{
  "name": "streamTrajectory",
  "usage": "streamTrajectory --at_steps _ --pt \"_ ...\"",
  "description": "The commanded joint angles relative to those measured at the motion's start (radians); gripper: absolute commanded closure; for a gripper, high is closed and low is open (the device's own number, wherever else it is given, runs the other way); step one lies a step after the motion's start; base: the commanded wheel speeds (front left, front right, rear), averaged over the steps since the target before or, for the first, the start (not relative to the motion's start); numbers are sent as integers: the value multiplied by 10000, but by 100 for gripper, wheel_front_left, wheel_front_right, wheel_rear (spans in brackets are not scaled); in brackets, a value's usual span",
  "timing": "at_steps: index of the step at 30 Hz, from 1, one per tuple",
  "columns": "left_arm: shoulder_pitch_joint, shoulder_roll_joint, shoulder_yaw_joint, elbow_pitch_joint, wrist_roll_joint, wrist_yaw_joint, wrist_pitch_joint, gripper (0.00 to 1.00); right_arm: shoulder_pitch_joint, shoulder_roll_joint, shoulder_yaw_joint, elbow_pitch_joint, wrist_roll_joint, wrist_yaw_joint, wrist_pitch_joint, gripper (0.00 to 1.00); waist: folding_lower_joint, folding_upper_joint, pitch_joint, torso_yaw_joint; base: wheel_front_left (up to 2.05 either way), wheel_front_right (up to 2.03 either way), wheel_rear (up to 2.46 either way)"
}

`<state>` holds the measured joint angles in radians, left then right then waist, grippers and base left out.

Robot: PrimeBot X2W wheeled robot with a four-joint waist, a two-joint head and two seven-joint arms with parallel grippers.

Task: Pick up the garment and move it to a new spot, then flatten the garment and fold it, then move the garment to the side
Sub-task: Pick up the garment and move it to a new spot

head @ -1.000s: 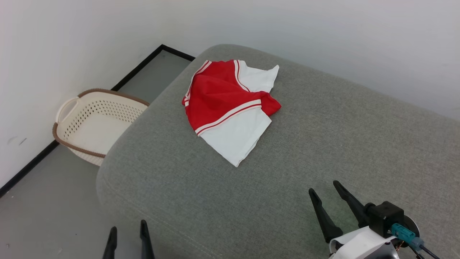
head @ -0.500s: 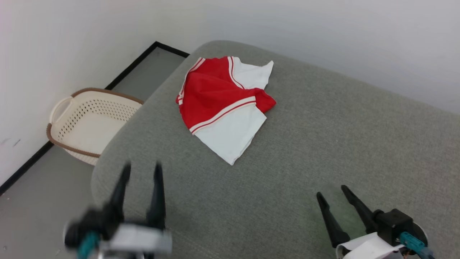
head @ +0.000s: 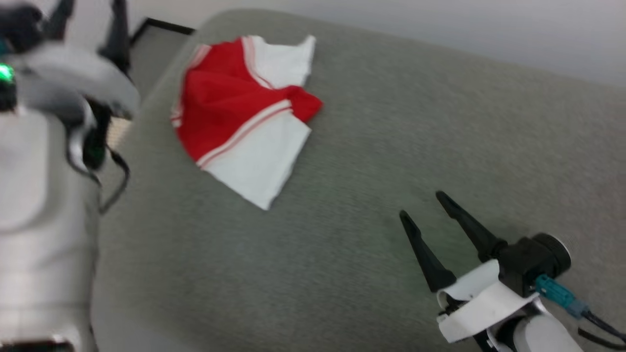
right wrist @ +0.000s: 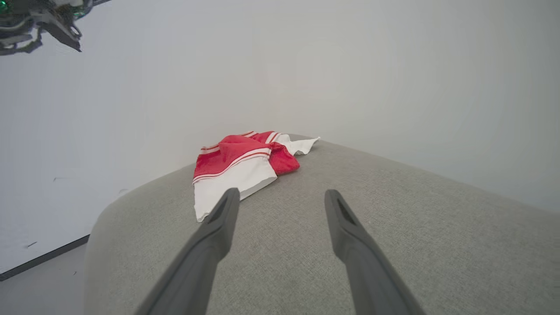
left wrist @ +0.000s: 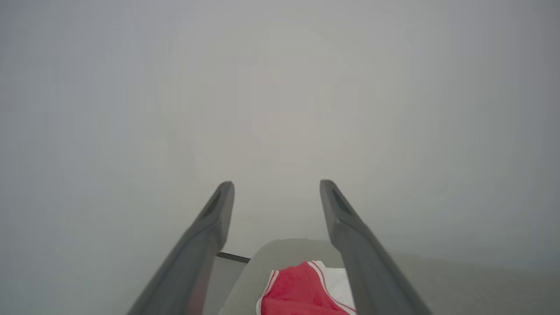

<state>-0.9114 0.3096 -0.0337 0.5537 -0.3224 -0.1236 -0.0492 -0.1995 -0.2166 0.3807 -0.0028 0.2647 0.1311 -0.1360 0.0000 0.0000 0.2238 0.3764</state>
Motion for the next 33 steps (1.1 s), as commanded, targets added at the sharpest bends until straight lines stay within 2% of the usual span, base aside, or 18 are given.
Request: streamTrajectory --at_steps 1,3,8,14,18,22,31,32,33 --pt "-354 70 -23 415 -155 -60 129 0 -228 -39 82 -58 59 -6 -45 0 0 0 1471 -1514 0 0 0" --pt "-1058 534 -266 1440 -194 -52 633 0 -491 -7 248 -122 80 -6 -102 0 0 0 1732 -1854 0 0 0" --pt "-2375 1101 -1217 3377 -1186 -70 2501 0 -976 28 516 -193 139 -6 -295 0 0 0 2335 -2538 0 0 0" --pt "-2876 1597 -1753 4403 -3000 -60 4840 0 -1408 -76 910 -302 -8 -6 -450 0 0 0 2876 -3091 0 0 0" --pt "-2801 1669 -1872 4953 -3891 -61 6284 0 -1599 -147 1095 -418 -69 -6 -485 0 0 0 3120 -3216 0 0 0" --pt "-2707 1692 -1967 5259 -4444 -62 7057 0 -1754 -235 1300 -595 -120 -6 -417 0 0 0 3309 -3312 0 0 0" --pt "-2173 1249 -2376 5909 -4931 -59 7320 0 -1854 -227 1452 -1209 -200 -6 -330 0 0 0 3645 -3445 0 0 0" --pt "-2103 1208 -2457 5911 -4990 -60 7369 5 -1841 -220 1465 -1282 -215 -6 -310 0 0 0 3657 -3445 0 0 0" --pt "-2045 1161 -2495 5879 -5098 -60 7415 75 -1835 -220 1470 -1351 -235 -6 -282 0 0 0 3666 -3438 0 0 0"
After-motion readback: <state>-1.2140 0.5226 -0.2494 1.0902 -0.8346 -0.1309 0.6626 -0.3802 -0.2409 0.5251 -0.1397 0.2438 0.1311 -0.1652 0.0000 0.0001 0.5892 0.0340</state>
